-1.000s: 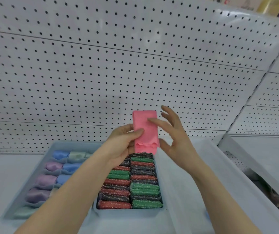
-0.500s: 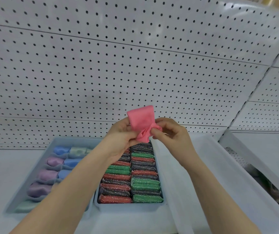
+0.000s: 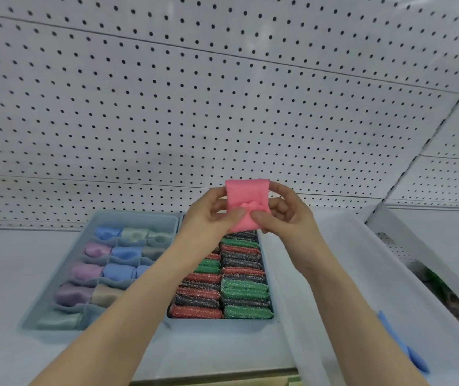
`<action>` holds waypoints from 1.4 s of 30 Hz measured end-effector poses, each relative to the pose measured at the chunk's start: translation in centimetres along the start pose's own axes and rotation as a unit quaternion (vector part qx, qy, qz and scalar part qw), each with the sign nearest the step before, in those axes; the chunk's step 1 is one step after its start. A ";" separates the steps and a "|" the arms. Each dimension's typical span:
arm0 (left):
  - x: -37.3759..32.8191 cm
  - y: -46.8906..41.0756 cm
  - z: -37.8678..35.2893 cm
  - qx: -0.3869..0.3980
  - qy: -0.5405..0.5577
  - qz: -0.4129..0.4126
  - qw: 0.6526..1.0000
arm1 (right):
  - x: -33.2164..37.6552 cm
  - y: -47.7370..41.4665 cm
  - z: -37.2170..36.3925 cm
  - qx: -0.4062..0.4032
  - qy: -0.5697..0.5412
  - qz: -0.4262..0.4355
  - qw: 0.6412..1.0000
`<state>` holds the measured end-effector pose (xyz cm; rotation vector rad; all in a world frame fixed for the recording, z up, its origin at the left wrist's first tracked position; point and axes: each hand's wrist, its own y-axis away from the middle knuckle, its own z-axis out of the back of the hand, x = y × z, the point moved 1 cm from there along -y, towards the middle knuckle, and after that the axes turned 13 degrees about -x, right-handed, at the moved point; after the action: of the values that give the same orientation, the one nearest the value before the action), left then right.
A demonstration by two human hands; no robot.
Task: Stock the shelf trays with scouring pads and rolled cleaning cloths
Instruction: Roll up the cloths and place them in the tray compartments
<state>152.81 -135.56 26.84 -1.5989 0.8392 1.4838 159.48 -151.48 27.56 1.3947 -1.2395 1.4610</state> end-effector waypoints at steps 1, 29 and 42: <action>0.2 0.1 0.4 0.005 0.017 0.009 1.000 | -0.2 0.1 0.1 0.026 -0.012 -0.025 0.999; 9.0 4.2 20.3 -0.047 -0.087 0.027 0.995 | -8.9 4.4 -15.9 0.237 0.361 0.055 0.900; 15.2 6.0 27.1 -0.094 -0.456 -0.198 0.863 | -14.7 8.0 -24.6 0.302 0.554 0.185 0.754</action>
<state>136.19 -113.97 10.83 -0.8998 -0.1742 1.7659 147.25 -128.32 13.48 0.3171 -0.2295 2.5403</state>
